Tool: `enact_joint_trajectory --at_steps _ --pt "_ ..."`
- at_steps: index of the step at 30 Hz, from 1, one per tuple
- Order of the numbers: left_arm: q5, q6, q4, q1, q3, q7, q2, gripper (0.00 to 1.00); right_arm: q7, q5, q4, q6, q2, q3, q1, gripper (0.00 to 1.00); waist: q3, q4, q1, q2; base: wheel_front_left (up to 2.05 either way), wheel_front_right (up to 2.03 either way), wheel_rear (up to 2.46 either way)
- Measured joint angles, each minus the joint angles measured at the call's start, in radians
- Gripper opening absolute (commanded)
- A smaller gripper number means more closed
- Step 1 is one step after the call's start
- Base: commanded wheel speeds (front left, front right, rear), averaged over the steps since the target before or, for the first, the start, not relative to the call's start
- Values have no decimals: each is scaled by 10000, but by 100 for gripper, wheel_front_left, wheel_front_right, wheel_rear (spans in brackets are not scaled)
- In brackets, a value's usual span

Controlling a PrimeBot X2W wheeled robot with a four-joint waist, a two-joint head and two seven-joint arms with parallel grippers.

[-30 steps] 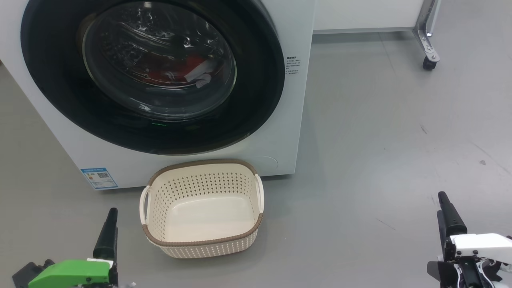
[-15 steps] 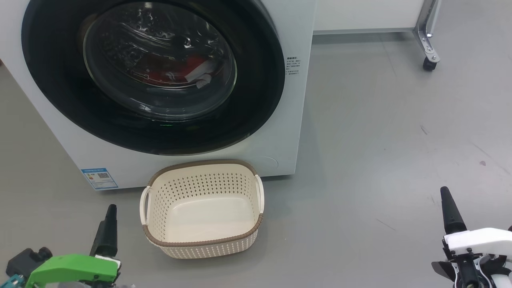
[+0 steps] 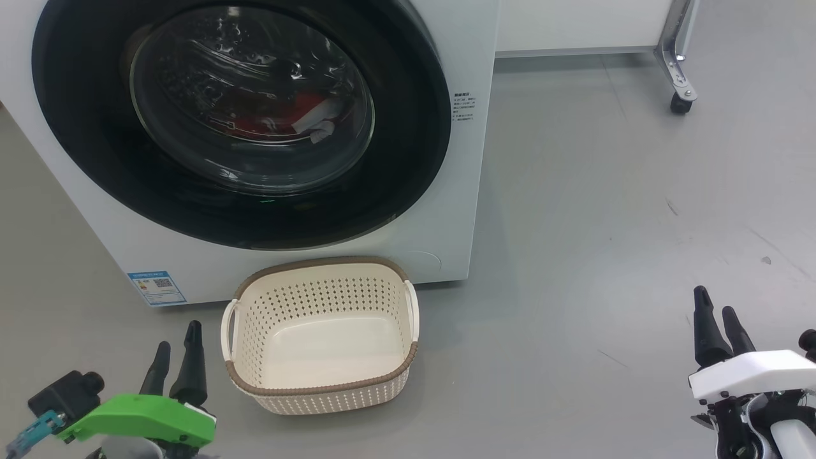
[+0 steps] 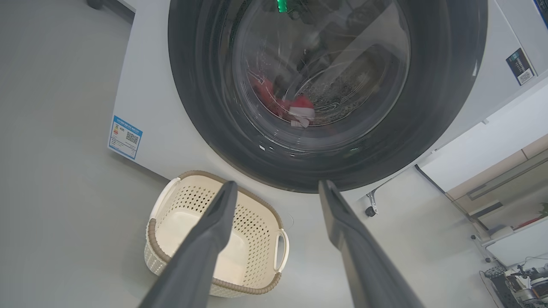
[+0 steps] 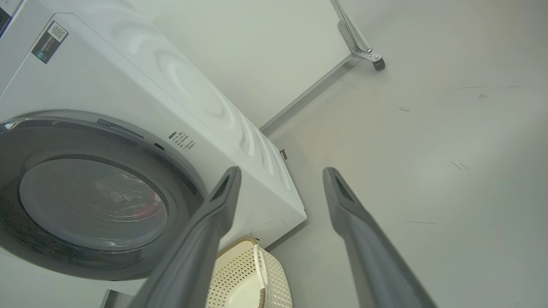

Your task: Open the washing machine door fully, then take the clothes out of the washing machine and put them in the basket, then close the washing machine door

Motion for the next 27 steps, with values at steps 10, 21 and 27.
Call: enact_joint_trajectory --at_steps 10,21,27 --pt "1672 474 2 -28 -577 -305 167 100 -362 -1697 -29 -403 -322 608 -4 100 -39 -7 0 0 0 0 0" --pt "3055 815 -38 -53 -934 -665 161 100 -709 -3081 -31 -790 -357 1114 -6 100 -37 44 0 0 0 0 0" --pt "3768 988 -35 -70 -1133 -915 163 100 -909 -3921 -48 -938 -445 1473 -56 100 -34 40 0 0 0 0 0"
